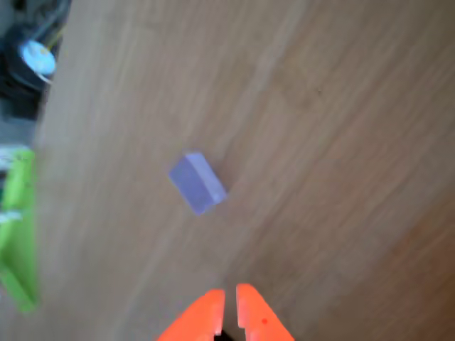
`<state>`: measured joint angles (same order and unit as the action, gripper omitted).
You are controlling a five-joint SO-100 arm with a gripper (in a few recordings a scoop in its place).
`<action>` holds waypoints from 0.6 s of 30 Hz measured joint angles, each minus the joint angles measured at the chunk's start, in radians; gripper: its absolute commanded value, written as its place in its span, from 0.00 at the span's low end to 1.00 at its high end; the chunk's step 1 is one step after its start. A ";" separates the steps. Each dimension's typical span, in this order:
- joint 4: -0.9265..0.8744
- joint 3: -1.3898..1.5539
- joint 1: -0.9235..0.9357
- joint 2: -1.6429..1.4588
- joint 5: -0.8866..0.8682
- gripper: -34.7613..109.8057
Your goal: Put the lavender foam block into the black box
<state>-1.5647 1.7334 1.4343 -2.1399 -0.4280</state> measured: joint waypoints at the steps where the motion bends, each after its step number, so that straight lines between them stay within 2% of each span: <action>1: -0.018 -0.038 0.003 0.055 -0.017 0.24; 10: -0.229 -0.359 -0.012 0.430 -0.112 0.24; 12: -0.287 -0.383 0.005 0.456 -0.155 0.24; 18: -0.314 -0.391 0.043 0.479 -0.216 0.24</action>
<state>-1.8791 1.3422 1.4772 -1.6613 -0.6443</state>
